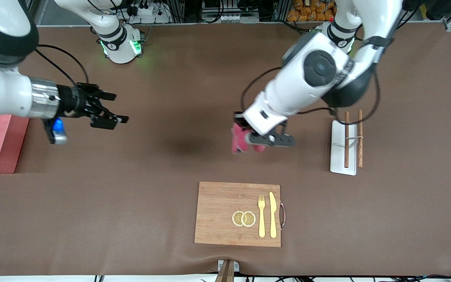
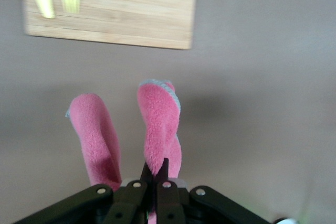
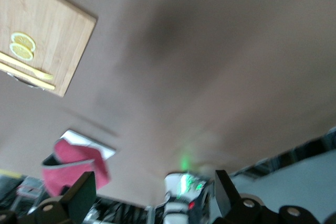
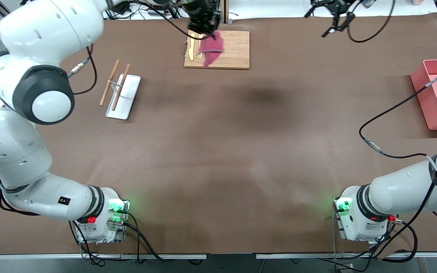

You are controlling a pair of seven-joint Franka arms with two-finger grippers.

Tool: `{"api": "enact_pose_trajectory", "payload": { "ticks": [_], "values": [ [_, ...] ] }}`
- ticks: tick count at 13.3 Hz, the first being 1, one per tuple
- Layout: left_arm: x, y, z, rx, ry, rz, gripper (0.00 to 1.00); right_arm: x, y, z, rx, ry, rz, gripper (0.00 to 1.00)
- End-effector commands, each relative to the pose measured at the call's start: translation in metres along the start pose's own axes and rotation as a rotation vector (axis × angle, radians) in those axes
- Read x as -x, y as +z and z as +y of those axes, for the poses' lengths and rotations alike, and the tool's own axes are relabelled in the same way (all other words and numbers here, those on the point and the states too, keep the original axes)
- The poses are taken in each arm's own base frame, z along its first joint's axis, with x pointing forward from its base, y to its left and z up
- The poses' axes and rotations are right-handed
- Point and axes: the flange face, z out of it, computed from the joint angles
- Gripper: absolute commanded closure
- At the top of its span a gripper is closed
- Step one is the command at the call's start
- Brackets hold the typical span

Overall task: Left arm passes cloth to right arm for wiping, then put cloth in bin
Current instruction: 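Lift the cloth with the left gripper while the right gripper reaches toward it, then grasp the pink cloth with the right gripper from the left gripper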

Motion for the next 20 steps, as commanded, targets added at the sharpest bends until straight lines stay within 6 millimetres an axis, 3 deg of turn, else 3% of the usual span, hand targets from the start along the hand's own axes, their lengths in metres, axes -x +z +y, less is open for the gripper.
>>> {"api": "enact_pose_trajectory", "payload": {
  "ticks": [1, 4, 6, 11, 13, 14, 15, 17, 19, 20],
  "values": [
    [0.019, 0.013, 0.041, 0.089, -0.046, 0.046, 1.0, -0.033, 0.015, -0.023, -0.048, 0.111, -0.191, 0.0],
    [0.047, 0.024, 0.087, 0.202, -0.117, 0.113, 1.0, -0.049, 0.052, -0.039, -0.054, 0.158, -0.269, 0.0],
    [0.062, 0.024, 0.104, 0.243, -0.133, 0.13, 1.0, -0.027, 0.078, -0.054, -0.06, 0.142, -0.242, 0.0],
    [0.072, 0.011, 0.117, 0.297, -0.158, 0.154, 1.0, -0.006, 0.122, -0.066, -0.036, 0.159, -0.207, 0.0],
    [0.071, 0.011, 0.117, 0.297, -0.158, 0.157, 1.0, 0.013, 0.14, -0.068, -0.004, 0.136, -0.209, 0.0],
    [0.072, 0.012, 0.118, 0.297, -0.156, 0.157, 1.0, 0.014, 0.144, -0.066, 0.008, 0.138, -0.212, 0.11],
    [0.071, 0.011, 0.117, 0.297, -0.158, 0.157, 1.0, 0.017, 0.145, -0.065, 0.011, 0.134, -0.212, 0.44],
    [0.071, 0.011, 0.117, 0.297, -0.158, 0.157, 1.0, 0.019, 0.147, -0.065, 0.015, 0.132, -0.211, 0.75],
    [0.071, 0.01, 0.117, 0.296, -0.157, 0.161, 1.0, 0.02, 0.148, -0.065, 0.021, 0.123, -0.193, 1.0],
    [0.07, 0.01, 0.116, 0.296, -0.158, 0.162, 1.0, 0.018, 0.147, -0.065, 0.022, 0.122, -0.193, 1.0]
  ]
}}
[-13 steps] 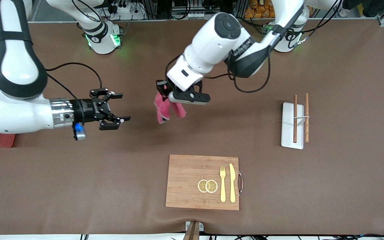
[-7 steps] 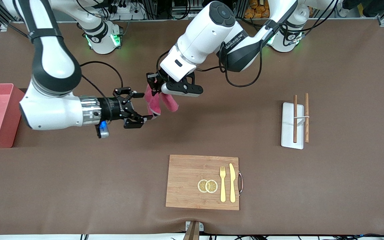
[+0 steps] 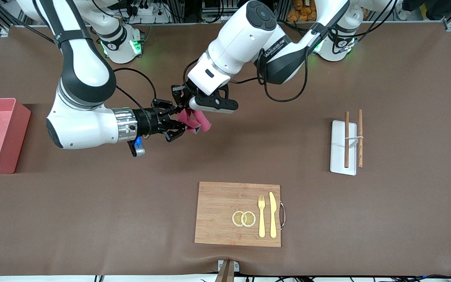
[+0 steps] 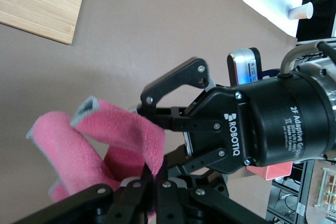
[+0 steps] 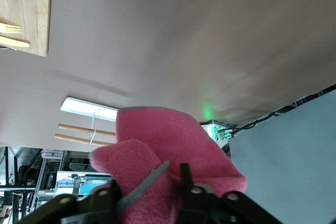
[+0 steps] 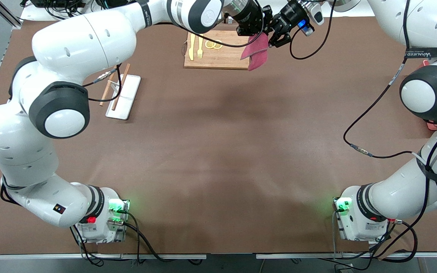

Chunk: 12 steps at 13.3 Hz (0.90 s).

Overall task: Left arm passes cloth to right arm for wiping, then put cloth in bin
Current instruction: 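Grasp the pink cloth with the right gripper from the left gripper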

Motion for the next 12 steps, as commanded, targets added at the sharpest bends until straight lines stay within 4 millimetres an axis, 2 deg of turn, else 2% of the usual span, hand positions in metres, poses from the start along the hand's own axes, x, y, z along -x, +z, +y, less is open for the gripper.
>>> {"api": "enact_pose_trajectory", "payload": {
  "ticks": [1, 2, 4, 5, 8, 10, 11, 12],
  "values": [
    [0.001, -0.008, 0.004, 0.013, -0.013, 0.011, 1.0, 0.002, -0.004, 0.0, -0.003, -0.001, 0.014, 1.0],
    [-0.002, -0.009, 0.002, 0.013, -0.016, 0.014, 0.93, -0.002, -0.005, 0.0, -0.004, -0.001, 0.013, 1.0],
    [-0.007, -0.013, 0.001, 0.013, -0.012, 0.025, 0.0, -0.003, -0.008, 0.0, -0.003, -0.006, 0.03, 1.0],
    [-0.004, -0.024, 0.006, 0.016, 0.01, 0.047, 0.0, -0.005, -0.009, 0.0, -0.001, -0.01, 0.041, 1.0],
    [-0.015, -0.038, 0.003, 0.001, 0.028, 0.09, 0.0, -0.011, -0.009, 0.001, 0.014, -0.133, 0.082, 1.0],
    [-0.037, -0.05, -0.011, -0.016, -0.002, 0.11, 0.0, -0.014, 0.001, -0.003, 0.03, -0.199, 0.199, 1.0],
    [-0.054, -0.058, -0.022, -0.039, -0.027, 0.116, 0.0, -0.01, 0.018, -0.006, 0.041, -0.227, 0.249, 1.0],
    [-0.071, -0.07, -0.036, -0.072, -0.054, 0.119, 0.0, -0.017, 0.035, -0.009, 0.07, -0.248, 0.311, 1.0]
  ]
}}
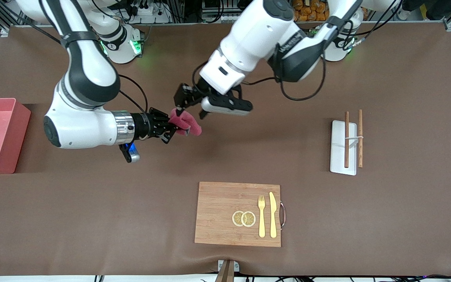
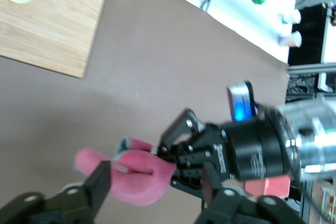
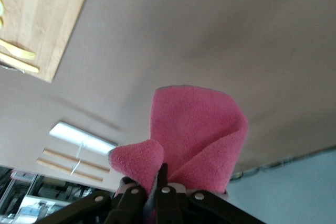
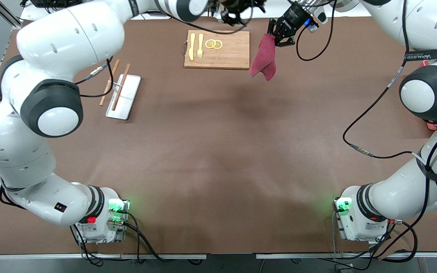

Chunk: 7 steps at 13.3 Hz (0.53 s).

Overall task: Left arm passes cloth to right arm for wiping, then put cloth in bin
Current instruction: 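Pull the cloth away with the right gripper while the left gripper withdraws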

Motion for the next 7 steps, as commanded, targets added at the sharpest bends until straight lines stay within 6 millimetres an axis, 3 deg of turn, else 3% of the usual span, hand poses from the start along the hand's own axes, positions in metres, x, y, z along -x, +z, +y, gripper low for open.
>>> {"api": "enact_pose_trajectory", "payload": {
  "ticks": [1, 2, 4, 7],
  "values": [
    [-0.049, -0.034, -0.037, -0.092, -0.057, 0.034, 0.0, -0.008, 0.044, -0.013, 0.052, -0.076, 0.155, 1.0],
    [-0.068, -0.05, -0.052, -0.13, -0.084, 0.037, 0.0, -0.019, 0.062, -0.016, 0.056, -0.08, 0.185, 1.0],
    [-0.098, -0.072, -0.085, -0.214, -0.089, 0.018, 0.0, -0.041, 0.08, -0.016, 0.068, -0.118, 0.201, 1.0],
    [-0.147, -0.106, -0.144, -0.314, -0.084, -0.016, 0.0, -0.116, 0.094, 0.012, 0.094, -0.233, 0.242, 1.0]
  ]
}}
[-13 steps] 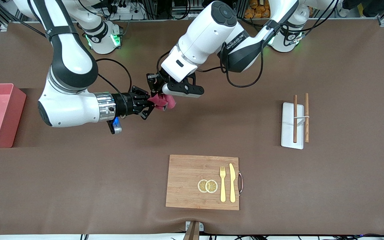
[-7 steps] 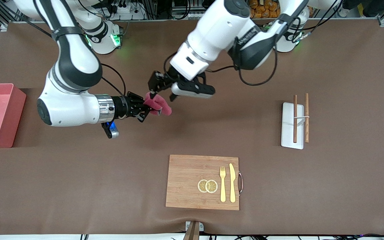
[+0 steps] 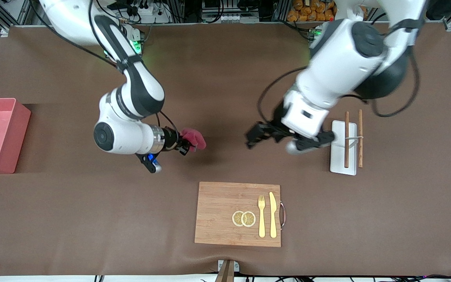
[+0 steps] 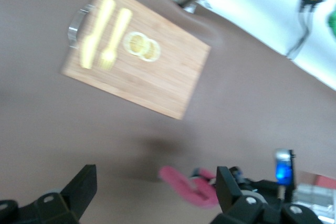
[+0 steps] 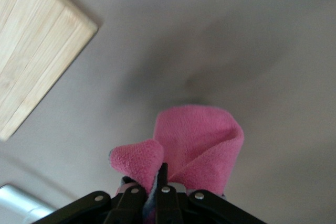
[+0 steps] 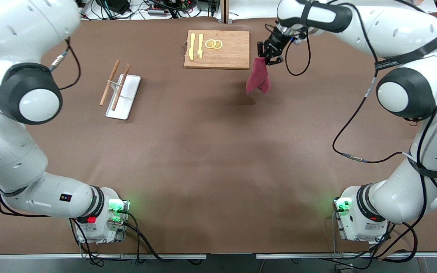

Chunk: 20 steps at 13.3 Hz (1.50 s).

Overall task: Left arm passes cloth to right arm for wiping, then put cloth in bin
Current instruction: 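Pull the cloth away with the right gripper while the left gripper withdraws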

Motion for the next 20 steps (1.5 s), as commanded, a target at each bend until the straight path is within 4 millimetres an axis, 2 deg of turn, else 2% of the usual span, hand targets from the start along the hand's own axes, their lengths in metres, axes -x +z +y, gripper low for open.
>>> {"api": "enact_pose_trajectory", "payload": {
  "ticks": [1, 4, 6, 9, 12, 14, 16, 17, 18, 20],
  "values": [
    [-0.03, -0.019, -0.05, -0.1, 0.031, -0.027, 0.0, -0.055, 0.01, 0.039, 0.005, -0.1, 0.031, 1.0],
    [-0.059, -0.036, -0.101, -0.174, 0.12, -0.094, 0.0, -0.125, -0.016, 0.093, 0.021, -0.243, 0.056, 1.0],
    [-0.074, -0.058, -0.131, -0.194, 0.176, -0.111, 0.0, -0.177, -0.049, 0.143, 0.071, -0.372, 0.072, 1.0],
    [-0.085, -0.086, -0.167, -0.225, 0.23, -0.146, 0.0, -0.232, -0.092, 0.209, 0.166, -0.569, 0.111, 1.0],
    [-0.098, -0.116, -0.207, -0.266, 0.297, -0.155, 0.0, -0.285, -0.143, 0.292, 0.231, -0.752, 0.149, 1.0],
    [-0.095, -0.128, -0.217, -0.305, 0.316, -0.171, 0.0, -0.307, -0.185, 0.33, 0.291, -0.849, 0.195, 1.0],
    [-0.085, -0.132, -0.22, -0.384, 0.333, -0.19, 0.0, -0.317, -0.224, 0.355, 0.386, -0.891, 0.239, 1.0],
    [-0.077, -0.138, -0.219, -0.401, 0.342, -0.192, 0.0, -0.319, -0.238, 0.359, 0.416, -0.926, 0.256, 1.0],
    [-0.069, -0.142, -0.218, -0.412, 0.345, -0.192, 0.0, -0.319, -0.243, 0.359, 0.42, -0.938, 0.255, 1.0],
    [-0.063, -0.147, -0.224, -0.428, 0.34, -0.19, 0.0, -0.306, -0.222, 0.341, 0.4, -0.88, 0.168, 1.0]
  ]
}}
